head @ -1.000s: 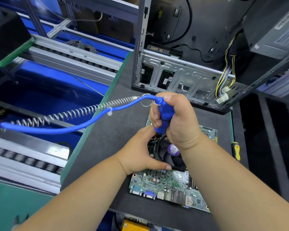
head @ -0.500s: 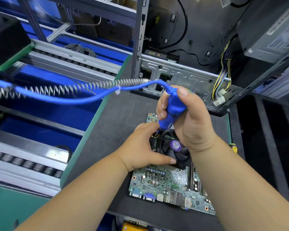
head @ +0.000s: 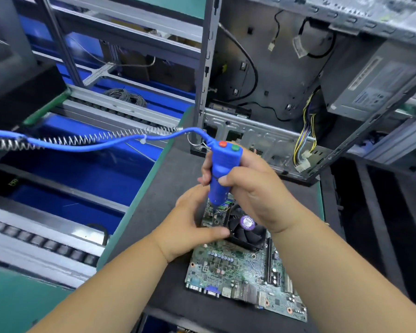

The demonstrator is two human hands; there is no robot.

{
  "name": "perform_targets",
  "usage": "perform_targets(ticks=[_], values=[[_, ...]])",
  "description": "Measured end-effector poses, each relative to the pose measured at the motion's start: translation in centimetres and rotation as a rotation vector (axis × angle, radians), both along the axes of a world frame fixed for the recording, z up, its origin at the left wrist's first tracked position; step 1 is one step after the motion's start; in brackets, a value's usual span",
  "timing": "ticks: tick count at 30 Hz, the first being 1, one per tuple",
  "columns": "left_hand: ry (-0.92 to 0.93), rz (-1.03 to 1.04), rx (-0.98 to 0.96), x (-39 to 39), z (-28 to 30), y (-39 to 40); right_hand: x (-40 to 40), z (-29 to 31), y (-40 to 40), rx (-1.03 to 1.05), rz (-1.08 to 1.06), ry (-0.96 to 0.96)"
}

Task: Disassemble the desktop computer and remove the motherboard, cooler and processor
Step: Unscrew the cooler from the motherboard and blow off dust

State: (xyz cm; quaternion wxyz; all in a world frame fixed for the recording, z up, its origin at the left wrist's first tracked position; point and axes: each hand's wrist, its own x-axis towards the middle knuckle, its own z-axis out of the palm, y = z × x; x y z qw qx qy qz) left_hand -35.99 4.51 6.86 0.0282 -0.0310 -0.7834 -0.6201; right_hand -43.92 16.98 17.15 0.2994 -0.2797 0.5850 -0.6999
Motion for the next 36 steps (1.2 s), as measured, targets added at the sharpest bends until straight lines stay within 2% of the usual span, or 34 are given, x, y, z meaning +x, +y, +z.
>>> perform_targets(ticks=[2, 7, 10, 14, 18, 20, 23, 25, 29, 36], values=[[0.033, 0.088, 0.100, 1.9, 1.3, -1.6, 1.2, -0.3, -1.0, -0.036, 0.008, -0.077], [0.021, 0.204, 0.169, 6.5, 3.0, -5.1, 4.4, -1.9, -4.6, -0.022, 0.059, -0.173], [-0.027, 0.313, 0.094, 9.2, 2.8, -6.7, 6.5, -3.4, -7.0, 0.055, 0.083, -0.204], [-0.137, 0.481, -0.018, 12.9, 1.2, -8.0, 9.6, -5.5, -10.1, 0.057, 0.153, -0.355], [-0.149, 0.573, 0.214, 17.3, -0.4, -8.8, 13.2, -7.1, -12.8, 0.166, 0.277, -0.419], [-0.148, 0.640, 0.221, 19.7, -1.1, -9.3, 14.7, -7.7, -13.9, 0.212, 0.375, -0.363], [-0.229, 0.779, 0.131, 23.2, -2.2, -10.2, 15.7, -8.5, -15.3, 0.391, 0.401, -0.126], [-0.330, 0.925, -0.001, 25.3, -3.4, -10.9, 16.1, -8.8, -16.0, 0.486, 0.394, -0.043], [-0.603, 1.163, -0.345, 28.4, -6.1, -12.4, 17.6, -9.4, -16.9, 0.537, 0.424, -0.038], [-0.848, 1.266, -0.565, 31.0, -9.9, -14.2, 19.4, -10.1, -17.5, 0.574, 0.493, -0.009]])
